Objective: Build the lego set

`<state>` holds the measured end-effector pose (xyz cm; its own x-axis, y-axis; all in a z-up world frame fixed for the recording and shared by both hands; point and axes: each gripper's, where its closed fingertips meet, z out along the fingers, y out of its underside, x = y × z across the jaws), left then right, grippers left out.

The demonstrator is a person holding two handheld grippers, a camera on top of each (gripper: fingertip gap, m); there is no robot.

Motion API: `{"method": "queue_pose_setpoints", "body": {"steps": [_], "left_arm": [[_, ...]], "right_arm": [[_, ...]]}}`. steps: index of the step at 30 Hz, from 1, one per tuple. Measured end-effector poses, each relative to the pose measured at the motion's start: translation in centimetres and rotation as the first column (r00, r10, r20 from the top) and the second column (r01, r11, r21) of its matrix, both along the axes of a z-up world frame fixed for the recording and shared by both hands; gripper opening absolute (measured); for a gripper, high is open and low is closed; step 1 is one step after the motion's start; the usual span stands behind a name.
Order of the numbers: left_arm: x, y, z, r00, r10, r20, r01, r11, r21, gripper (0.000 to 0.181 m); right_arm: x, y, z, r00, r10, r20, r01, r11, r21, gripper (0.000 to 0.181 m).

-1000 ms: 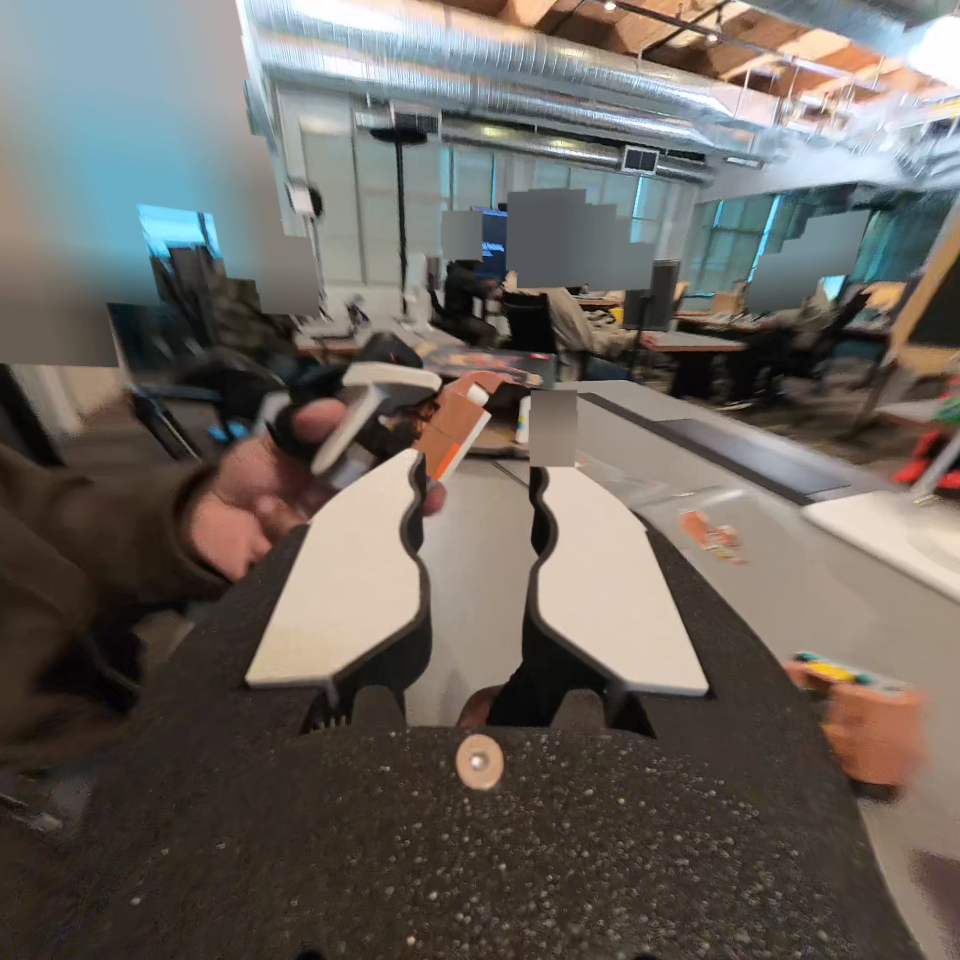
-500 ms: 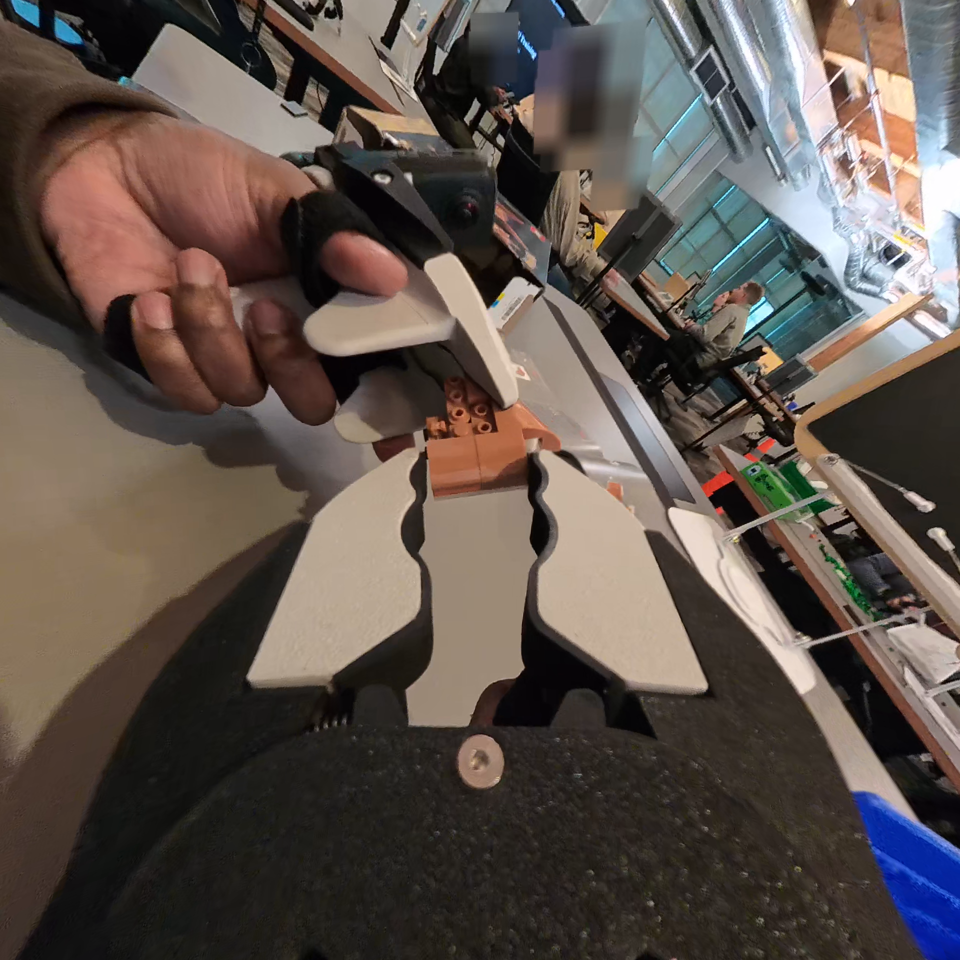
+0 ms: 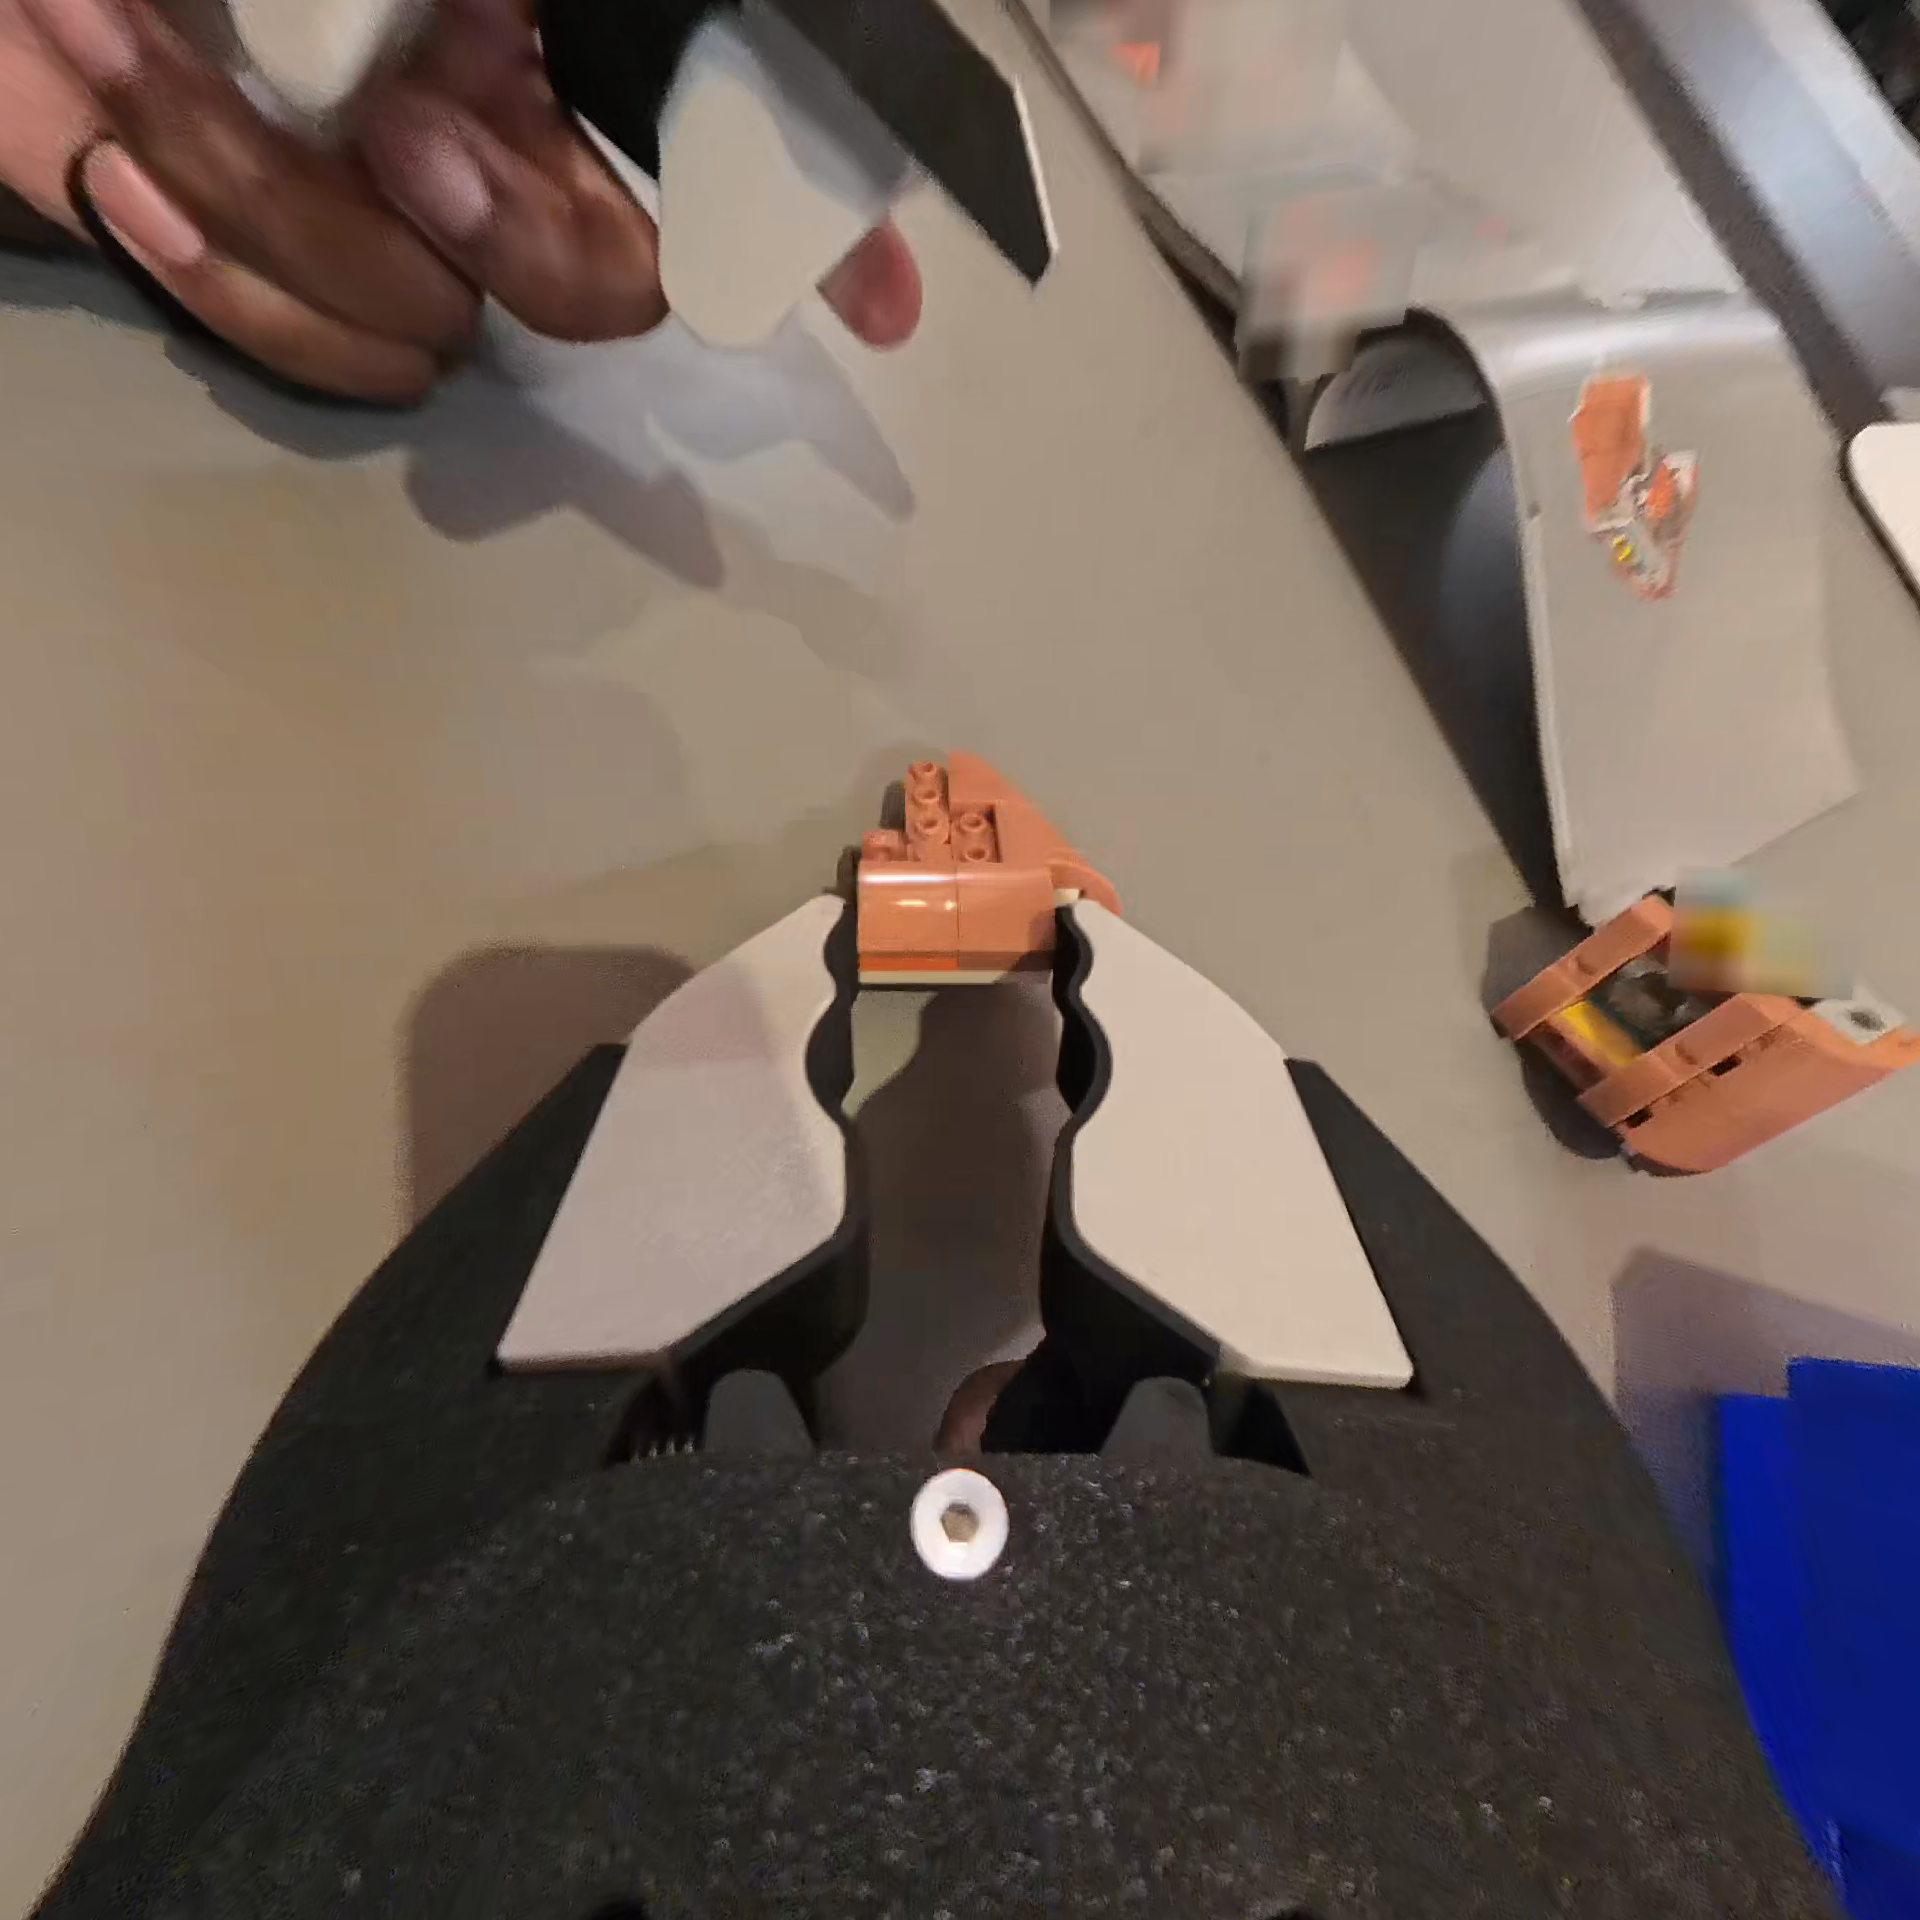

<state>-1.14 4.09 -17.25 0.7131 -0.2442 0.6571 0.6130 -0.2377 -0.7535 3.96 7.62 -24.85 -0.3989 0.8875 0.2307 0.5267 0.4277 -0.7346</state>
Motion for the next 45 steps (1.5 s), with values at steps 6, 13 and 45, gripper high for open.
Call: {"method": "queue_pose_setpoints", "body": {"steps": [6, 13, 45], "left_arm": [[0.4, -0.1, 0.0, 0.999, -0.009, -0.036, 0.01, 1.0, 0.007, 0.061], [1.0, -0.3, -0.1, 0.997, -0.042, -0.068, 0.043, 0.999, 0.005, 0.061], [-2.5, 4.2, -3.2, 0.709, -0.274, -0.65, 0.203, 0.962, -0.183, 0.048]], "right_arm": [[0.9, 0.0, -0.7, 0.998, 0.017, 0.054, -0.016, 1.0, -0.019, 0.039], [3.7, 2.3, 3.2, 1.0, 0.01, -0.02, -0.011, 0.999, -0.05, 0.055], [9.2, 38.2, -1.7, 0.591, -0.063, 0.804, -0.294, 0.912, 0.287, 0.03]]}}
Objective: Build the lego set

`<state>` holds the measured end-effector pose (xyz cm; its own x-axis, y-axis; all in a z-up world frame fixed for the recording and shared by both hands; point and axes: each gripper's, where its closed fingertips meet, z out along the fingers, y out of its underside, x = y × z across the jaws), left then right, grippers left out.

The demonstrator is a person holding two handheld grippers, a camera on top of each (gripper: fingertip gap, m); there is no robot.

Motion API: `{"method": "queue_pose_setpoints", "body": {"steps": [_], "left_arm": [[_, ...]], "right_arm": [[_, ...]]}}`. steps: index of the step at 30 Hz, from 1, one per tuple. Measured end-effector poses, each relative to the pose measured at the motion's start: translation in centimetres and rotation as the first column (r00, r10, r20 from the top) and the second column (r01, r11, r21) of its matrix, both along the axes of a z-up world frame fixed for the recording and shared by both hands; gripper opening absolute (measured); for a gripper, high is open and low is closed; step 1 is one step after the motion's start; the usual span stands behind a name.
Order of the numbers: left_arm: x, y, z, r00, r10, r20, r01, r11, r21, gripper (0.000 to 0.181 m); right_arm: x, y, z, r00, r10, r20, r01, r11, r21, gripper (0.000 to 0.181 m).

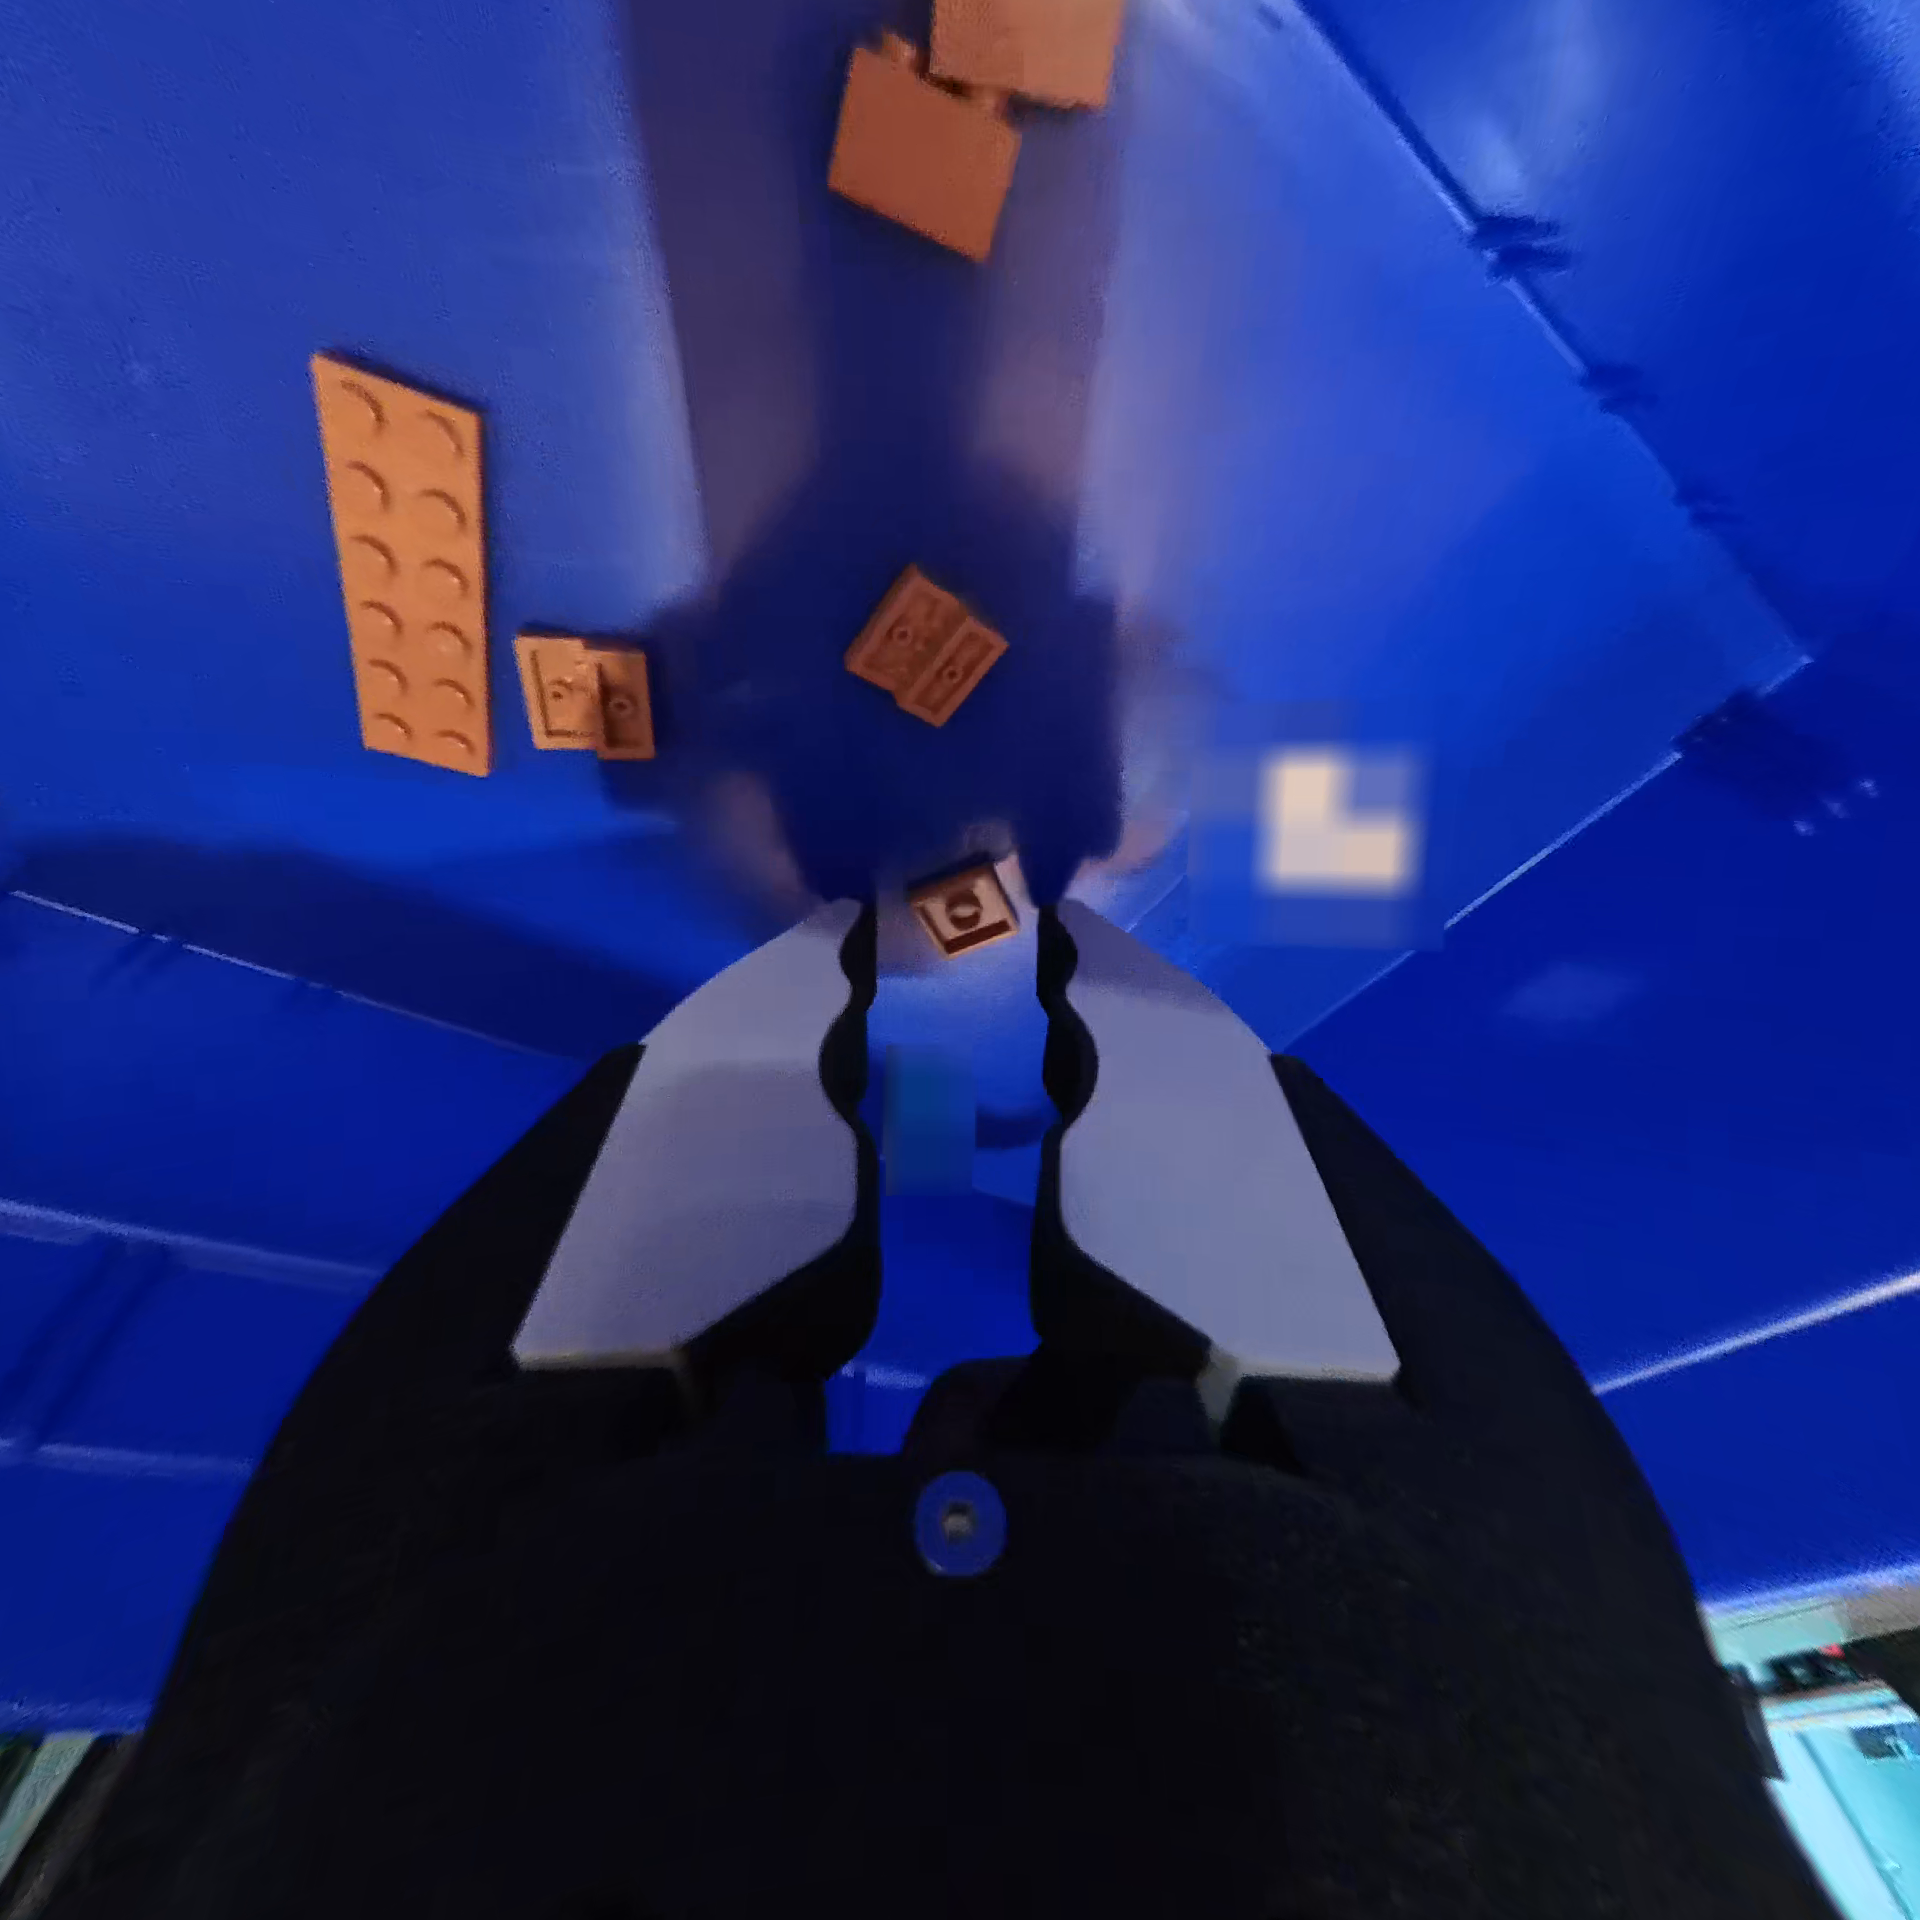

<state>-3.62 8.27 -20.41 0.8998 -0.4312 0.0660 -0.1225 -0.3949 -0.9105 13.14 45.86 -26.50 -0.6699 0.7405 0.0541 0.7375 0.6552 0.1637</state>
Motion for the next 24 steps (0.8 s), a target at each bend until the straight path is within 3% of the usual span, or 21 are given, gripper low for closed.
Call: {"method": "queue_pose_setpoints", "body": {"steps": [3, 6, 9, 12, 15, 17, 19, 24], "left_arm": [[0.1, -0.1, 0.4, 1.0, -0.004, 0.019, 0.004, 1.0, 0.008, 0.048], [0.2, -0.3, 0.8, 1.0, -0.002, 0.017, 0.002, 1.0, 0.024, 0.048], [0.1, -0.5, 1.3, 1.0, 0.01, 0.013, -0.011, 0.999, 0.043, 0.047], [0.0, -0.9, 1.8, 1.0, 0.017, 0.02, -0.018, 0.998, 0.061, 0.047], [0.0, -1.0, 2.1, 0.999, 0.021, 0.024, -0.023, 0.997, 0.067, 0.046], [0.1, -0.9, 2.4, 0.999, 0.023, 0.029, -0.025, 0.997, 0.071, 0.046], [0.4, -1.0, 2.7, 0.999, 0.021, 0.036, -0.023, 0.997, 0.078, 0.045], [0.6, -2.2, 1.9, 0.997, 0.061, 0.048, -0.062, 0.998, 0.027, 0.045]], "right_arm": [[0.3, -0.1, -0.1, 0.999, -0.036, 0.015, 0.037, 0.999, -0.02, 0.018], [0.3, -0.1, 0.0, 0.998, -0.055, 0.003, 0.055, 0.998, -0.006, 0.018], [-0.8, -1.6, 2.0, 0.991, -0.053, -0.124, 0.05, 0.998, -0.026, 0.017], [-3.3, -8.5, 7.2, 0.918, -0.013, -0.395, -0.054, 0.986, -0.157, 0.017], [-3.5, -19.2, 11.1, 0.822, 0.089, -0.563, -0.258, 0.939, -0.228, 0.017], [-2.5, -25.8, 10.4, 0.795, 0.187, -0.577, -0.371, 0.903, -0.218, 0.017], [-1.8, -30.4, 7.9, 0.79, 0.25, -0.559, -0.418, 0.887, -0.195, 0.017], [-2.6, -34.7, 2.7, 0.797, 0.198, -0.571, -0.368, 0.908, -0.2, 0.017]]}}
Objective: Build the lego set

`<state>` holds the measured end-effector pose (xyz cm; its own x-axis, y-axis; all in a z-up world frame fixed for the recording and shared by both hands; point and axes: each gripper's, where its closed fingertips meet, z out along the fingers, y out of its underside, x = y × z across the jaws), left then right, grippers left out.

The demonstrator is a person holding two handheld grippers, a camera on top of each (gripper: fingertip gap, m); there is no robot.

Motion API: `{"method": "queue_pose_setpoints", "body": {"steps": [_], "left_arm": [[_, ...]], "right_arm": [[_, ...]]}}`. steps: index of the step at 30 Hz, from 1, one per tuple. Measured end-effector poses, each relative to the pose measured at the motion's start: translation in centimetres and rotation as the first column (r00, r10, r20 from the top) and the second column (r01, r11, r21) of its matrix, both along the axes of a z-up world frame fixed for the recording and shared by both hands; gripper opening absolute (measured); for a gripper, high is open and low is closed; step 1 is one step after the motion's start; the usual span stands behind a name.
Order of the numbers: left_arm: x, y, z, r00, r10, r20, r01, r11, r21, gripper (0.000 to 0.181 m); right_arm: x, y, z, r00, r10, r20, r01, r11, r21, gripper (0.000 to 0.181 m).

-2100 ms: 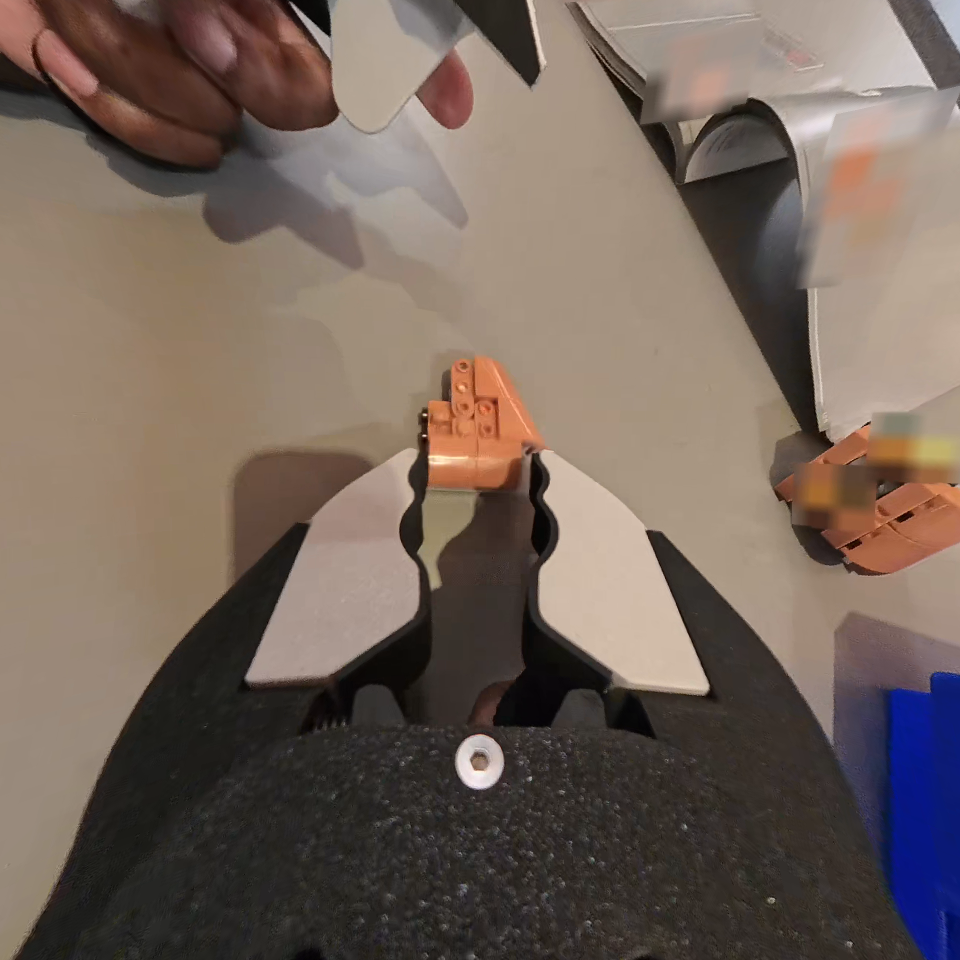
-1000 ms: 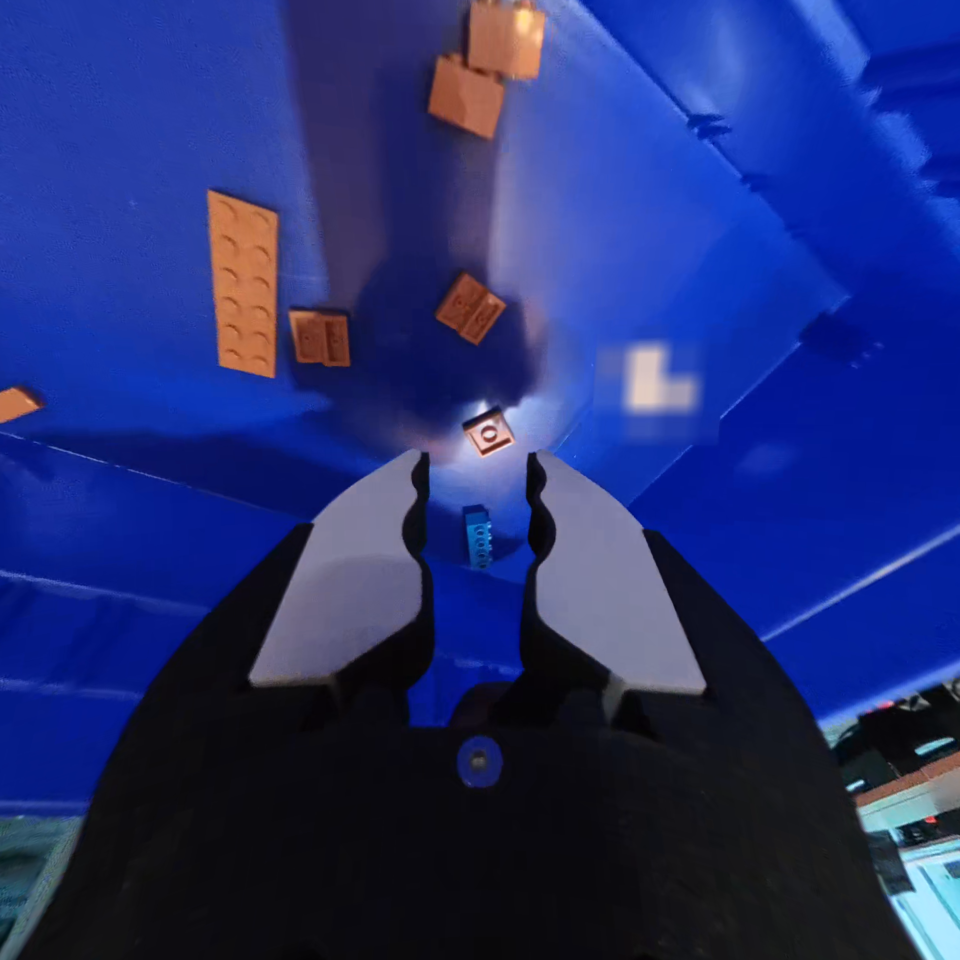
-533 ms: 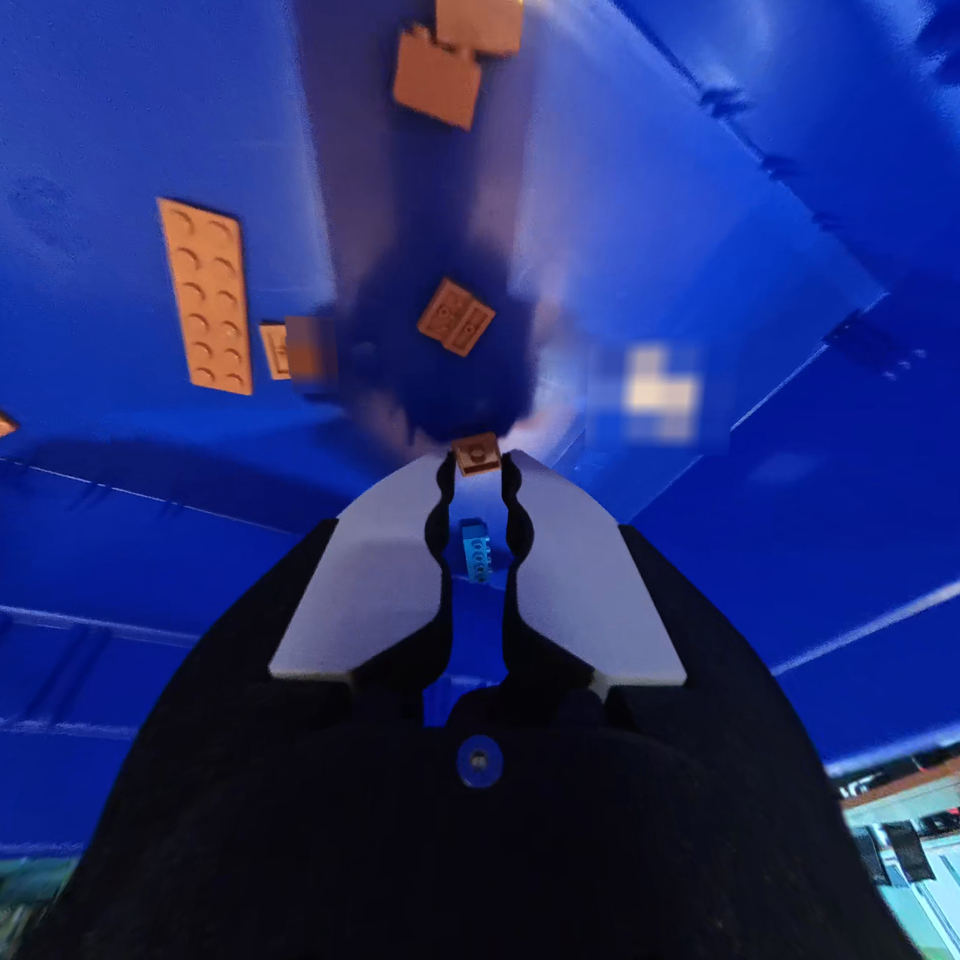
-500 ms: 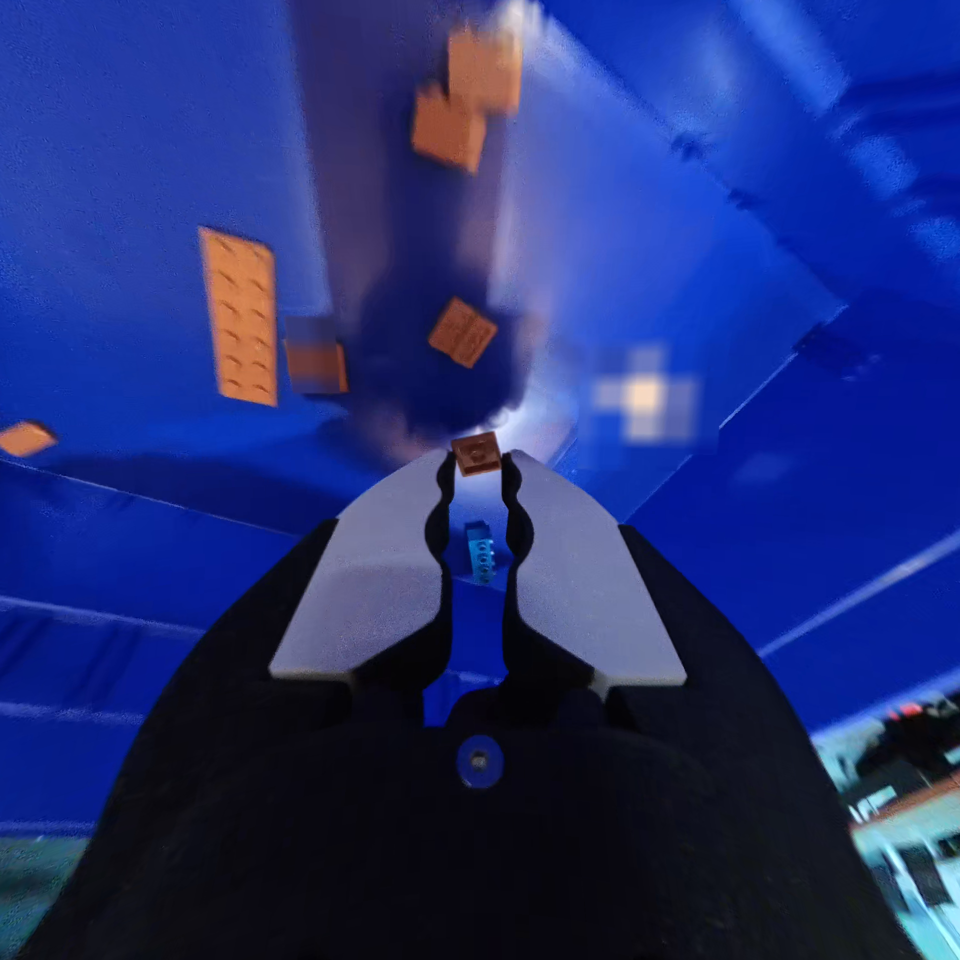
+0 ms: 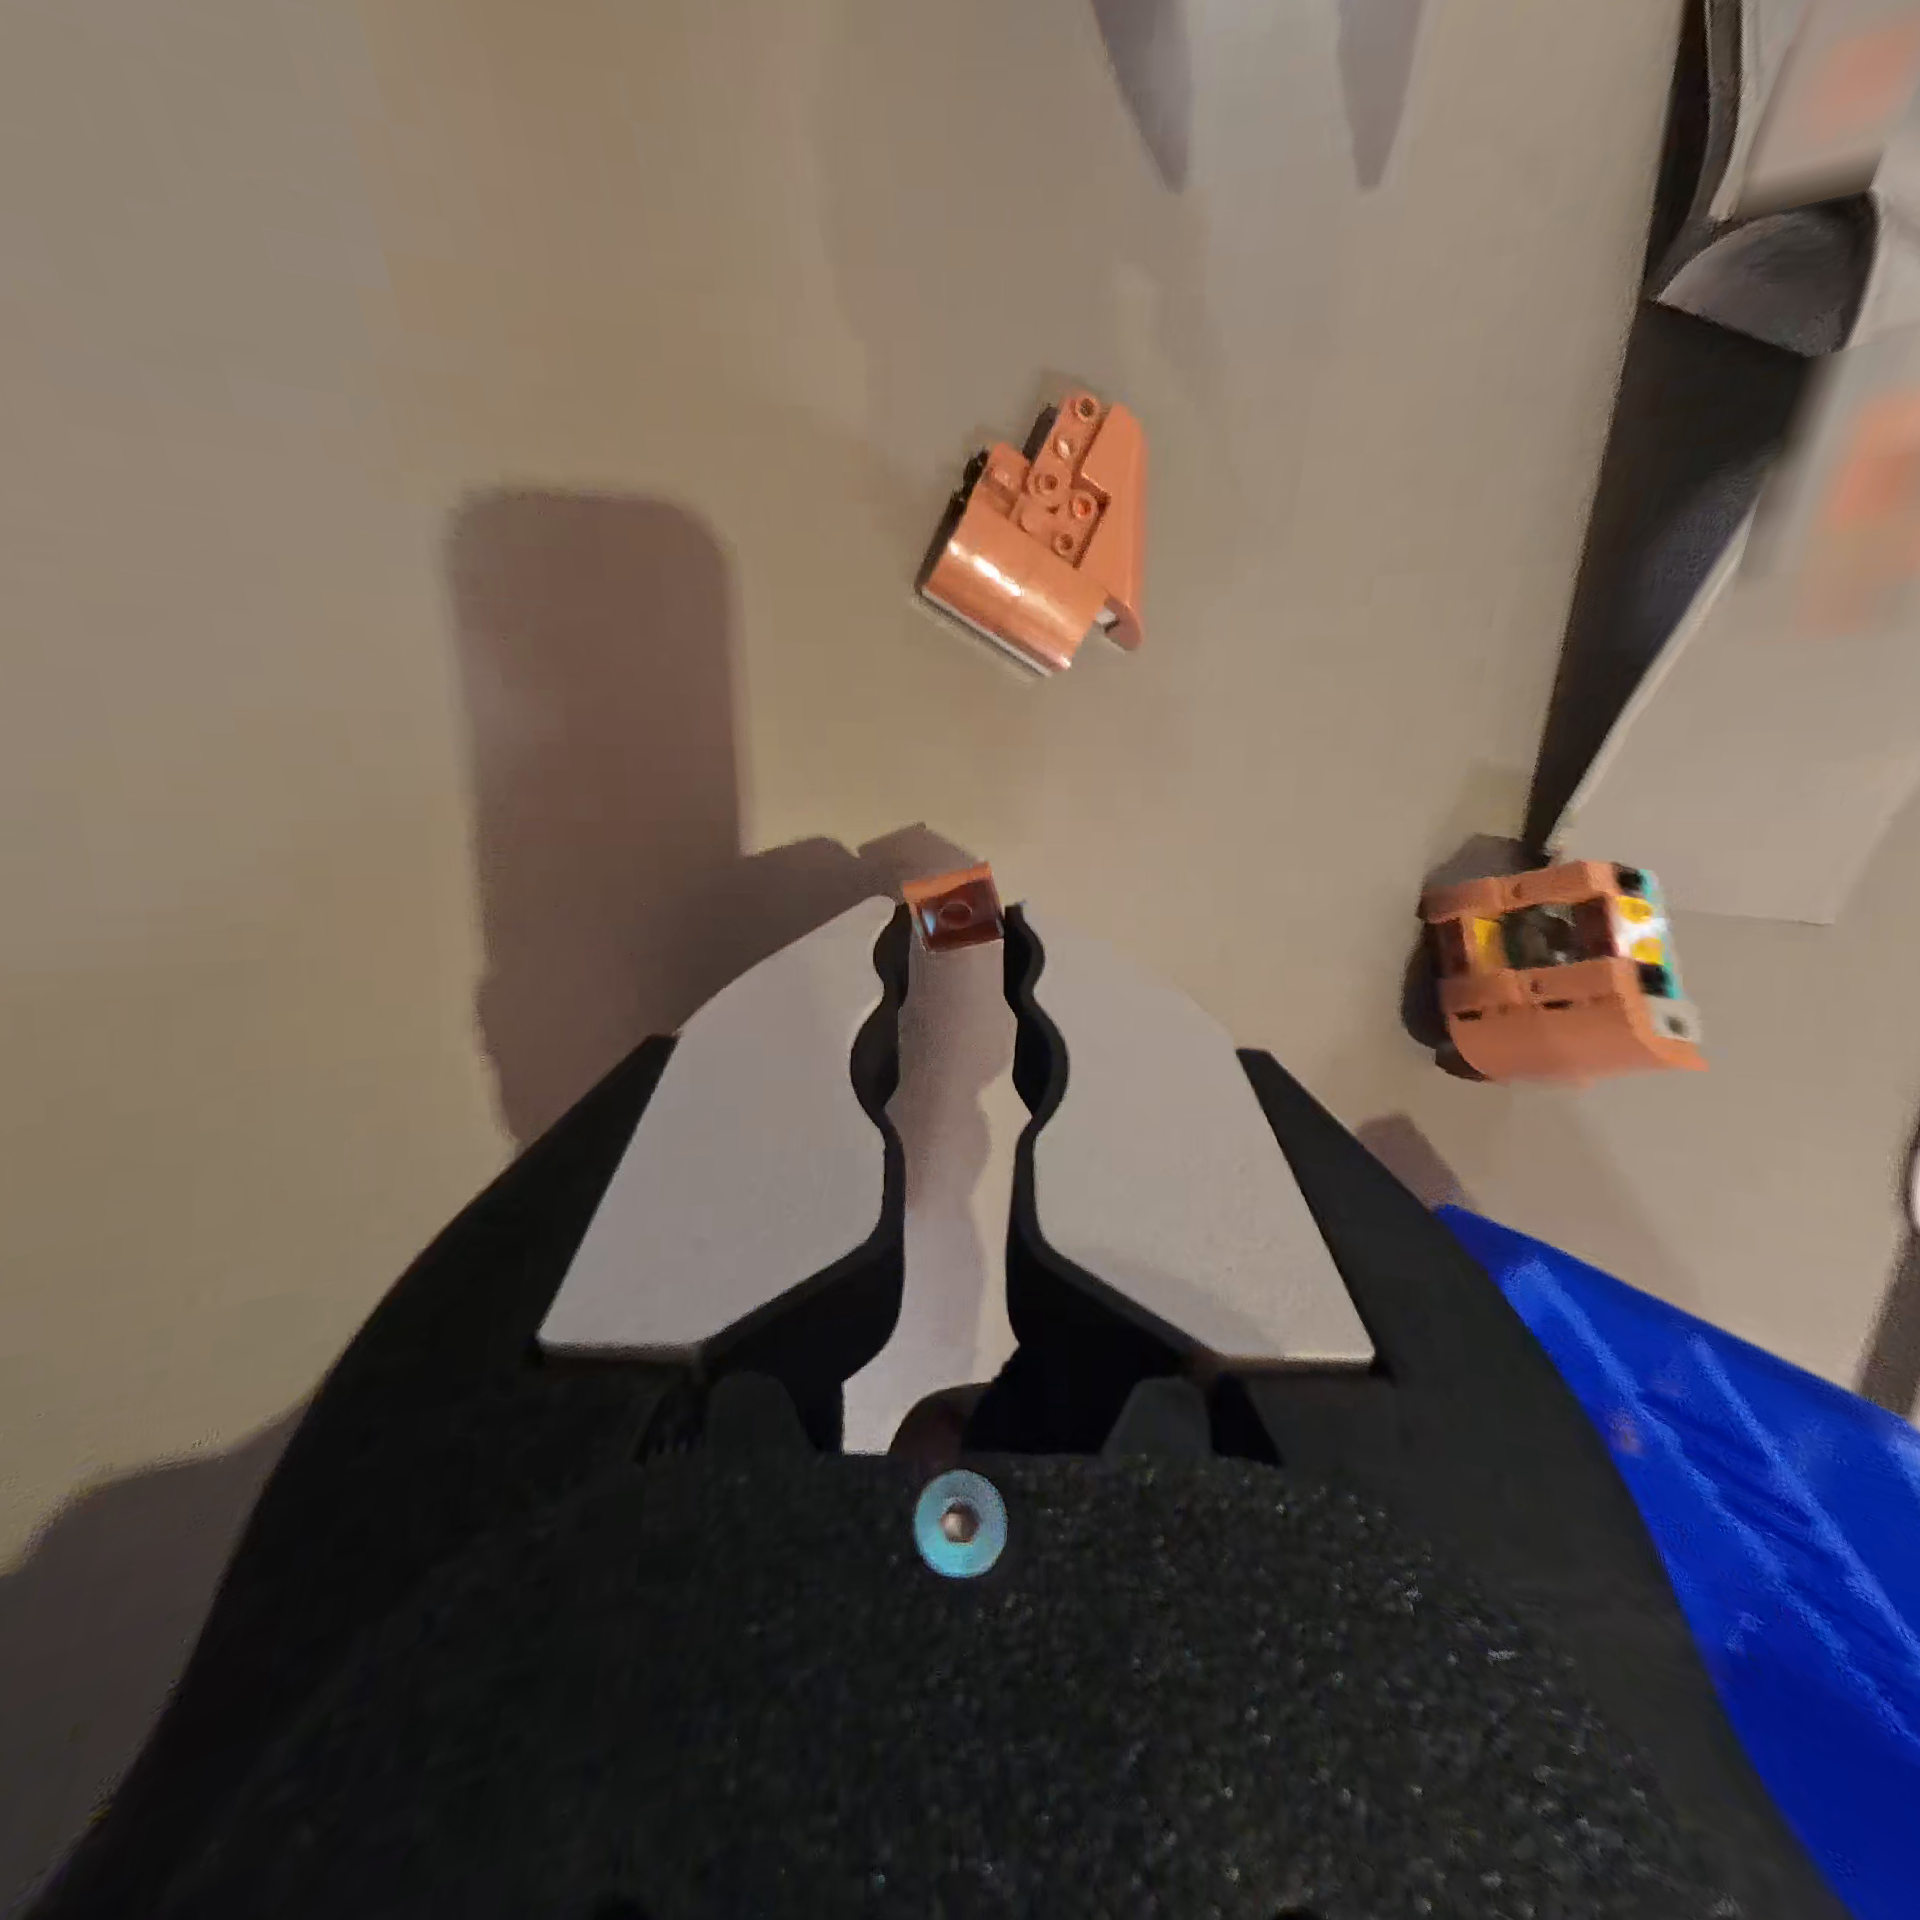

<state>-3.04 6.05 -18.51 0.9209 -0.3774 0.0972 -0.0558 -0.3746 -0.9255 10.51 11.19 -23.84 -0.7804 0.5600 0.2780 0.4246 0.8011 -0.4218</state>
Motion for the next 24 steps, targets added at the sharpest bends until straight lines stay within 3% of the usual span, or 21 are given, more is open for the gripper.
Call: {"method": "queue_pose_setpoints", "body": {"steps": [10, 24], "left_arm": [[1.3, -4.2, -1.7, 0.998, 0.055, 0.029, -0.055, 0.998, 0.013, 0.044], [1.6, -4.4, -2.5, 0.998, 0.058, 0.003, -0.058, 0.998, -0.017, 0.044]], "right_arm": [[-1.5, -0.8, -1.7, 0.992, -0.126, 0.02, 0.127, 0.975, -0.183, 0.017], [-1.6, -0.9, -2.4, 0.99, -0.14, 0.022, 0.141, 0.955, -0.26, 0.017]]}}
